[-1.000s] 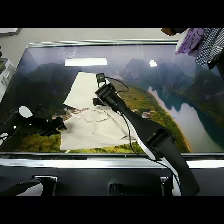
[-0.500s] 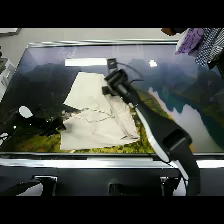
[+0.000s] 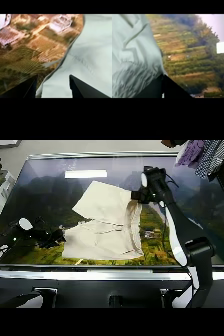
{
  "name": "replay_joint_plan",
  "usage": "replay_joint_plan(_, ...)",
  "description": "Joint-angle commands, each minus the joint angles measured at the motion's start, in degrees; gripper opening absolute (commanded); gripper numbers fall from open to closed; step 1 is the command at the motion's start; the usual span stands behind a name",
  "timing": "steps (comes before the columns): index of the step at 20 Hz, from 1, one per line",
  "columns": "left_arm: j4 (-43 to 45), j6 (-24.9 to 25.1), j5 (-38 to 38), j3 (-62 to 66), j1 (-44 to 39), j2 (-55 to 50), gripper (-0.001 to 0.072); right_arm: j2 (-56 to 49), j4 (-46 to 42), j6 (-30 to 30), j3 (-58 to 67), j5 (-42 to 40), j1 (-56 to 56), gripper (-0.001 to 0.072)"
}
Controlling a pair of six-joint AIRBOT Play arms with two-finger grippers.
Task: Fold the clothes and pants, and hang the long-sleeved shirts on hangers.
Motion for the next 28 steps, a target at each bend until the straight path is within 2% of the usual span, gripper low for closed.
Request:
replay_joint_plan(1,0.1,0.0,-0.2,0.0,0.0,0.0,0.0462,-1.8,5.7,-2.6,-2.9,-1.5,-4.0,0.003)
replay_joint_plan(6,0.1,0.0,-0.4,0.0,0.0,0.0,0.0458,-4.3,5.5,-2.5,-2.9,1.0,-8.3,0.0029)
replay_joint_plan(10,0.1,0.0,-0.4,0.0,0.0,0.0,0.0457,-4.2,6.7,-5.7,-3.1,3.7,-13.1,0.0032)
replay_joint_plan(11,0.1,0.0,-0.4,0.0,0.0,0.0,0.0456,-4.2,7.3,-6.2,-3.1,4.0,-14.1,0.0057)
replay_joint_plan(13,0.1,-0.1,-0.4,0.0,0.0,0.0,0.0456,-4.2,7.2,-7.8,-3.1,5.2,-15.8,0.0289)
replay_joint_plan(14,0.0,-0.1,-0.4,0.0,0.0,0.0,0.0456,-4.2,7.2,-8.5,-3.1,6.6,-16.7,0.0319)
replay_joint_plan(18,0.1,-0.2,-1.0,0.0,0.0,0.0,0.0457,-1.6,7.4,-11.0,-3.1,10.9,-21.0,0.0331)
replay_joint_plan(20,0.1,-0.2,-1.4,0.0,0.0,0.0,0.0457,1.7,11.4,-11.9,-3.1,9.8,-21.9,0.0422)
replay_joint_plan(23,0.0,-0.2,-1.5,0.0,0.0,0.0,0.0456,6.7,15.6,-12.4,-3.1,9.7,-17.4,0.0461)
replay_joint_plan(25,0.1,-0.2,-1.8,0.0,0.0,0.0,0.0457,8.3,15.4,-10.4,-3.1,10.0,-10.6,0.0509)
replay_joint_plan(26,0.1,-0.2,-2.0,0.0,0.0,0.0,0.0457,8.4,14.5,-7.5,-3.1,10.4,-6.4,0.0595)
replay_joint_plan(28,0.0,-0.2,-2.6,0.0,0.0,0.0,0.0457,7.5,9.3,-2.5,-3.1,9.2,1.8,0.0616)
